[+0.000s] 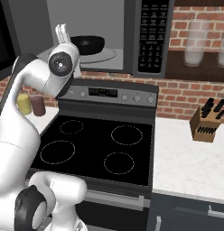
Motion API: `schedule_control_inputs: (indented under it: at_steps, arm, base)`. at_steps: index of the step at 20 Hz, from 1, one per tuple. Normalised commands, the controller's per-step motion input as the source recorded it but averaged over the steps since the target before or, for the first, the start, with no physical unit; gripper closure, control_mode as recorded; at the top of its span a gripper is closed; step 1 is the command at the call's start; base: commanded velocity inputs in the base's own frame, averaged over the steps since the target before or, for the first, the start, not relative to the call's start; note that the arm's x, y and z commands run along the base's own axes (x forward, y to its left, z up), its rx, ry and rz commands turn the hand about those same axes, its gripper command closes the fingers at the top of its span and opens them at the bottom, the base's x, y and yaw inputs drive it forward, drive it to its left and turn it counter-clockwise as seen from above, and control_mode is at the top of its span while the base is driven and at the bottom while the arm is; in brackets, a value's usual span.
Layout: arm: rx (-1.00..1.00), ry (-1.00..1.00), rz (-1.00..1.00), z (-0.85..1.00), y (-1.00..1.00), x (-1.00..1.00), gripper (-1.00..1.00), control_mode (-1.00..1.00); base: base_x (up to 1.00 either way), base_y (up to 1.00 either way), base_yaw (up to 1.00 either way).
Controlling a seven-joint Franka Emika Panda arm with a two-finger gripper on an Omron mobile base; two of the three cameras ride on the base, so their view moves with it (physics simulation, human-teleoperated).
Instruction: Open the microwave, place the bowl with waffle inside the microwave, then close the microwave door and turn it on.
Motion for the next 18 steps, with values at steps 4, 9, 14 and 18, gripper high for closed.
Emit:
schedule_control_inputs:
  at_steps: [4,9,14,18]
  arm:
    - [-0.12,0.0,0.0,-0.03,0.02,-0.55,-1.0,-1.0]
    - [-0.18,-0.03,0.0,-0.31,0.03,-0.46,-1.0,-1.0]
    - [-0.16,-0.17,0.0,-0.51,0.11,-0.07,-1.0,-1.0]
    - [-0.22,-0.16,0.0,-0.68,0.32,0.0,-1.0,-1.0]
  base:
    - [0.0,0.0,0.0]
    - [0.0,0.0,0.0]
    - [0.0,0.0,0.0]
    - [0.0,0.0,0.0]
